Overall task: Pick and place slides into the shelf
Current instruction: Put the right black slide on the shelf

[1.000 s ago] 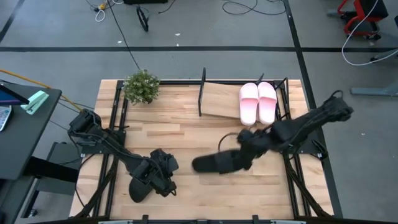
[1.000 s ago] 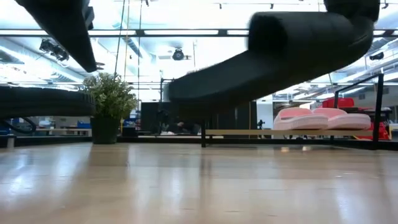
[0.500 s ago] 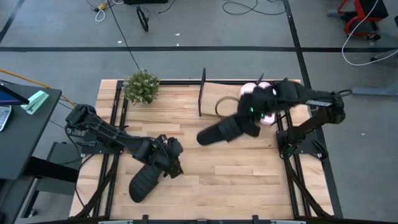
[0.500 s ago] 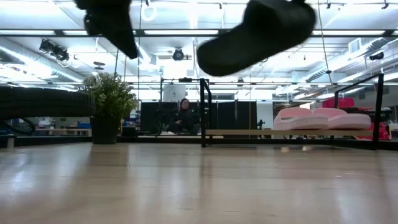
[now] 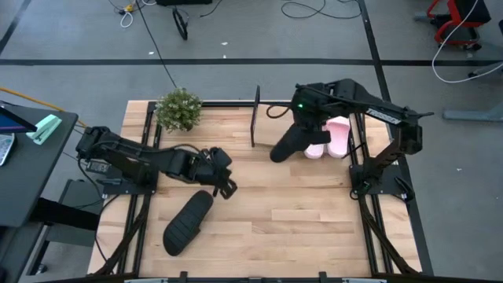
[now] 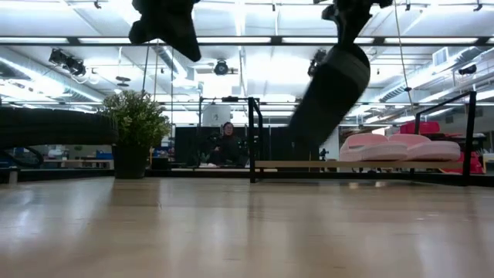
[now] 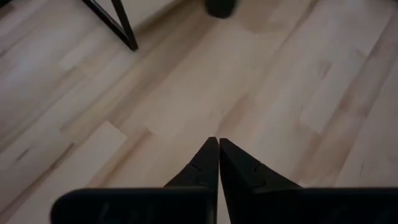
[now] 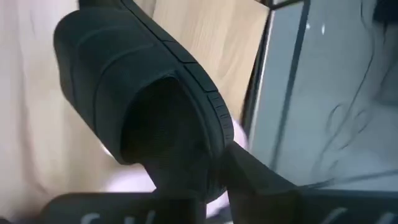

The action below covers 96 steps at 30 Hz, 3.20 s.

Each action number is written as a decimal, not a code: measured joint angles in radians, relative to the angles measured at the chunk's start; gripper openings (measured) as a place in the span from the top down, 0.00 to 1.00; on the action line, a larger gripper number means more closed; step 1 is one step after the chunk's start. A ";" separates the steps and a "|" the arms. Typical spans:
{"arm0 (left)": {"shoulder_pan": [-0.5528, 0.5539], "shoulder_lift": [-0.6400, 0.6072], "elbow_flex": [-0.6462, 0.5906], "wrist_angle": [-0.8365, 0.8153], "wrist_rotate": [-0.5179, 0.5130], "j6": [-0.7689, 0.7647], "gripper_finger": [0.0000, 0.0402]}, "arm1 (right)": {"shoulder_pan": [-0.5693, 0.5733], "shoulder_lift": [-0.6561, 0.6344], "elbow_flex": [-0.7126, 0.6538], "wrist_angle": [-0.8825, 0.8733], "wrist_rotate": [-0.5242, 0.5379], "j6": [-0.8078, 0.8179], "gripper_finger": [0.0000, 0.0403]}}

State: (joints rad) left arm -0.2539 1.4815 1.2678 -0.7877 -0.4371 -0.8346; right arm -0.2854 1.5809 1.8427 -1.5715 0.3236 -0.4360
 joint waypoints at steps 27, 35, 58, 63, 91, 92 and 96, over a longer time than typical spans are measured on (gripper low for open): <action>0.318 -0.007 0.000 0.045 0.179 0.554 0.93 | -0.080 0.063 0.000 0.035 0.052 -0.298 0.92; 0.460 -0.006 0.000 0.058 0.295 0.714 0.97 | -0.068 0.063 0.000 0.036 0.070 -0.207 0.92; 0.578 -0.005 0.001 0.153 0.391 0.696 0.98 | -0.190 0.067 0.000 0.054 -0.022 -0.462 0.92; 0.578 -0.005 0.001 0.171 0.391 0.689 0.96 | -0.206 0.113 0.000 0.072 -0.067 -0.479 0.92; 0.581 -0.005 0.001 0.172 0.390 0.720 0.93 | -0.246 0.194 0.108 0.125 -0.048 -0.559 0.92; 0.582 -0.005 0.001 0.172 0.390 0.719 0.94 | -0.253 0.197 0.106 0.129 -0.049 -0.561 0.92; 0.589 -0.005 0.001 0.172 0.390 0.718 0.96 | -0.282 0.219 0.106 0.140 -0.053 -0.566 0.92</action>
State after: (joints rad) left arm 0.3352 1.4761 1.2690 -0.6159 -0.0467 -0.1165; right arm -0.5675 1.7995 1.9484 -1.4318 0.2711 -1.0019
